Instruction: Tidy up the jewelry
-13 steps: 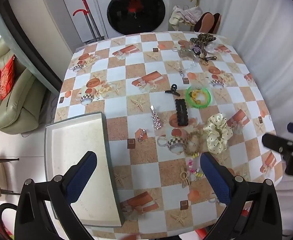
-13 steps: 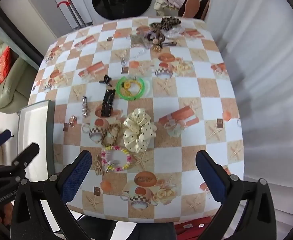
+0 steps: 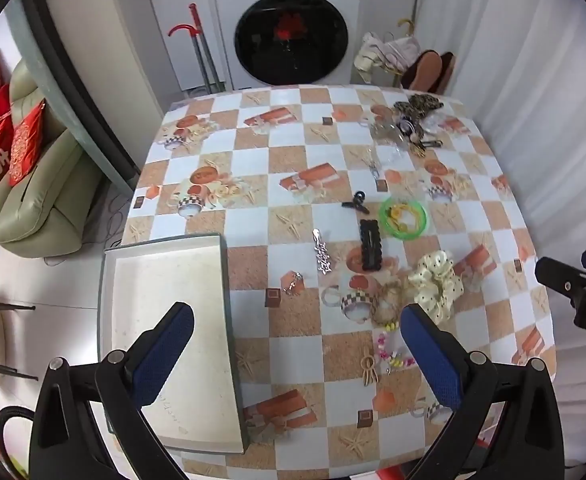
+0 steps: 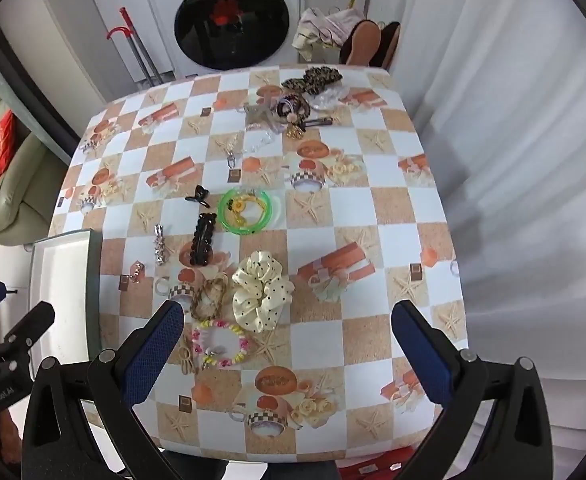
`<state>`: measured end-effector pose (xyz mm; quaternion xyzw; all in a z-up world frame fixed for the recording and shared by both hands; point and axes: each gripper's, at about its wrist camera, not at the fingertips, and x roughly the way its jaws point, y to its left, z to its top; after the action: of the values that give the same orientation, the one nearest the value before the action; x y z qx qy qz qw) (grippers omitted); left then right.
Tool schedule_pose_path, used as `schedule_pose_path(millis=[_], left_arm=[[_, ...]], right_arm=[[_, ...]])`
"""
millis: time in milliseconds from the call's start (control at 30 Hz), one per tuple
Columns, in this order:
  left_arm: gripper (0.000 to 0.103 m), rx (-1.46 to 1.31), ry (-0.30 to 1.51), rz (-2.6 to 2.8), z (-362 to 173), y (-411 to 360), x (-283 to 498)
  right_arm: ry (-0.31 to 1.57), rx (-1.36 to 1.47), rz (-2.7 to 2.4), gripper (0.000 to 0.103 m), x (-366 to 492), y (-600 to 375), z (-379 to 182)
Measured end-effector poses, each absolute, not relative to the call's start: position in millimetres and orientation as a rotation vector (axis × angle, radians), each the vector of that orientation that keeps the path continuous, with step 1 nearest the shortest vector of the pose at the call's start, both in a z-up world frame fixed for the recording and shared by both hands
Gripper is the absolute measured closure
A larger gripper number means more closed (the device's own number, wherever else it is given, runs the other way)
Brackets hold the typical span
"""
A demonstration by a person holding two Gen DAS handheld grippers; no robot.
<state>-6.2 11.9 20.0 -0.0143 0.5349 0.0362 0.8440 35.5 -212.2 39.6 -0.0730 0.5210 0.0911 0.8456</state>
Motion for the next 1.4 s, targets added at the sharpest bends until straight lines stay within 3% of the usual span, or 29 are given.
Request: schedule_pose_path(millis=[1400], left_arm=[[0.0,-0.038,1.098,0.091,28.6,17.8,-5.8]], right_arm=[[1.081,-0.162,0.18,0.0,29.2,-200.0,45.9]])
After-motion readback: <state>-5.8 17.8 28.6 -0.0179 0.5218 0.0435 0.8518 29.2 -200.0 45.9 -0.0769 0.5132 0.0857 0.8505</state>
